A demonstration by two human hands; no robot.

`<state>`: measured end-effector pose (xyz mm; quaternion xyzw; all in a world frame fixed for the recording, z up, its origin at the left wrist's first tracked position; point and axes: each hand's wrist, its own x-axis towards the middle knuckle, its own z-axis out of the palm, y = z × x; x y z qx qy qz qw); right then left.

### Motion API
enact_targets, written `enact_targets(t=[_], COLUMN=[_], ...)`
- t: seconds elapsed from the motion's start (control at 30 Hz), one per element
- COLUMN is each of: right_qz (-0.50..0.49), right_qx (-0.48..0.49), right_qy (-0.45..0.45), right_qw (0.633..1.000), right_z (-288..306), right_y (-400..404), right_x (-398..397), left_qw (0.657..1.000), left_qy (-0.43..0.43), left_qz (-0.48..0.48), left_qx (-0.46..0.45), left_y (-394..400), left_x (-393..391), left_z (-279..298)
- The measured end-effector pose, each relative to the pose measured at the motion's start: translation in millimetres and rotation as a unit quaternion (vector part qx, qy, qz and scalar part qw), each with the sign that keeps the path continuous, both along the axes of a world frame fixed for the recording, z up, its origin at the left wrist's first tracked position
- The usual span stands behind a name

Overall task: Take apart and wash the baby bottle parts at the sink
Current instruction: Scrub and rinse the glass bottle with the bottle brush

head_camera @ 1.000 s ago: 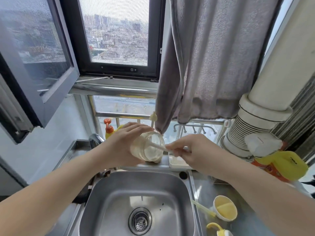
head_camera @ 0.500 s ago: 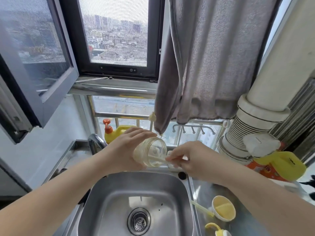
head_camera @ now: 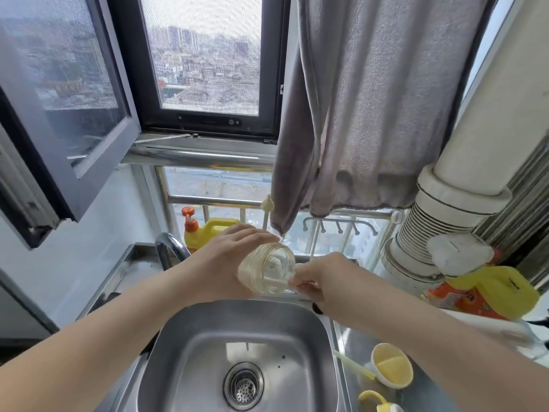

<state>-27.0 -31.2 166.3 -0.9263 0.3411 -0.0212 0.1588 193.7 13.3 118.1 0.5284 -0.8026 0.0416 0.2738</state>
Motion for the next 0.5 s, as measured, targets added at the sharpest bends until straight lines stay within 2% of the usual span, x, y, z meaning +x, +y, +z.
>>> enact_targets(t=[0.17, 0.23, 0.37, 0.43, 0.5], right_qz=[-0.083, -0.083, -0.119, -0.139, -0.157], right_qx=[0.086, 0.160, 0.307, 0.354, 0.394], right_qy=[-0.139, -0.152, -0.176, -0.199, -0.227], right_qw=[0.983, 0.972, 0.928, 0.903, 0.877], right_z=[9, 2, -2, -3, -5], right_y=[-4, 0, 4, 4, 4], right_x=[-2, 1, 1, 0, -1], left_qw=[0.998, 0.998, 0.992, 0.996, 0.989], left_qy=[0.036, 0.022, 0.007, -0.043, -0.143], left_qz=[0.000, -0.006, 0.058, 0.040, 0.023], left_qx=[0.047, 0.059, 0.114, 0.063, -0.010], left_y=[0, 0, 2, 2, 2], left_x=[3, 5, 8, 10, 15], left_z=[8, 8, 9, 9, 6])
